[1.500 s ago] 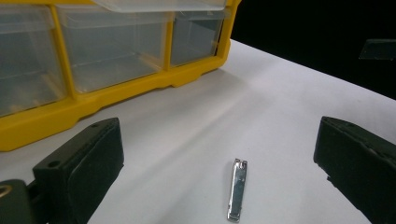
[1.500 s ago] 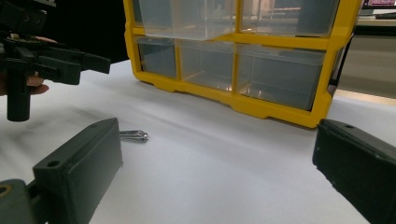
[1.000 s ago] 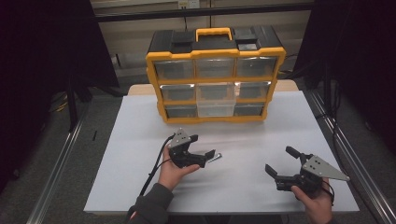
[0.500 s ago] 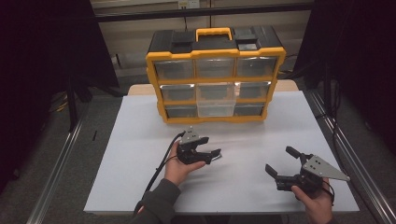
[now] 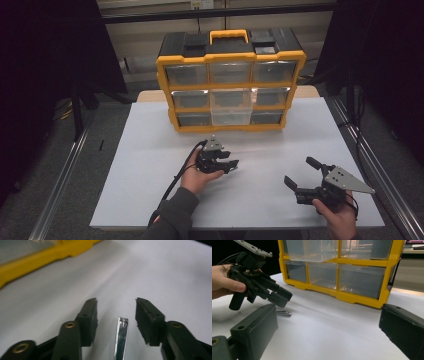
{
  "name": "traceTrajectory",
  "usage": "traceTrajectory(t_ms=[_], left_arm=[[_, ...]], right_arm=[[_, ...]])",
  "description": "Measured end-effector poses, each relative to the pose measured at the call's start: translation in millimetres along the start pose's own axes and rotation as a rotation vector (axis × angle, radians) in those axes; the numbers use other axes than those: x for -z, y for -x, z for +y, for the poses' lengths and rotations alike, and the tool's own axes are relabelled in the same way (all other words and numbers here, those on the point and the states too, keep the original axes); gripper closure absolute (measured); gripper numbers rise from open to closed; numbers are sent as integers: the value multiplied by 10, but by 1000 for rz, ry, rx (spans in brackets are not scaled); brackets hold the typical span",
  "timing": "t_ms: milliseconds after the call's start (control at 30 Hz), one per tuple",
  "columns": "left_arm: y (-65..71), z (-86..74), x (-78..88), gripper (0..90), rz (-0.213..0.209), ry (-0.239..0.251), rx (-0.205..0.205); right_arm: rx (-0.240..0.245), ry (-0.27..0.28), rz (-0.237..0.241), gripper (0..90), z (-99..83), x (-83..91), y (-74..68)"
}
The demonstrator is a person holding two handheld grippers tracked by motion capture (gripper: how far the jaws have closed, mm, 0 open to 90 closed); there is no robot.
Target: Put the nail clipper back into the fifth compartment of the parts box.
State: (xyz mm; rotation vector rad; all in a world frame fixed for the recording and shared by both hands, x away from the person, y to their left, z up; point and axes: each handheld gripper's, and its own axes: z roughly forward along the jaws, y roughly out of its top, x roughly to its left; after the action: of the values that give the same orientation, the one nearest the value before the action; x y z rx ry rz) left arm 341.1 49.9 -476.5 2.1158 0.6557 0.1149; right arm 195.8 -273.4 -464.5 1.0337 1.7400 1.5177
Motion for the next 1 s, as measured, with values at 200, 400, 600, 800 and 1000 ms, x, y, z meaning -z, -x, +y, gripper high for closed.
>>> traceTrajectory(t_ms=[200, 400, 600, 800, 1000], left_arm=[[12, 7, -45, 633, -9, -50, -3], [31, 39, -121, 732, -34, -89, -13], [61, 45, -165, 793, -6, -128, -20], [16, 44, -151, 796, -44, -110, 60], [-6, 99, -39, 797, -64, -28, 105]], right_arm=[[-3, -2, 2, 13, 0, 0, -1], [-2, -1, 1, 13, 0, 1, 1], [-9, 1, 1, 13, 2, 3, -3], [-1, 5, 1, 14, 1, -1, -1], [-6, 3, -1, 14, 0, 7, 8]])
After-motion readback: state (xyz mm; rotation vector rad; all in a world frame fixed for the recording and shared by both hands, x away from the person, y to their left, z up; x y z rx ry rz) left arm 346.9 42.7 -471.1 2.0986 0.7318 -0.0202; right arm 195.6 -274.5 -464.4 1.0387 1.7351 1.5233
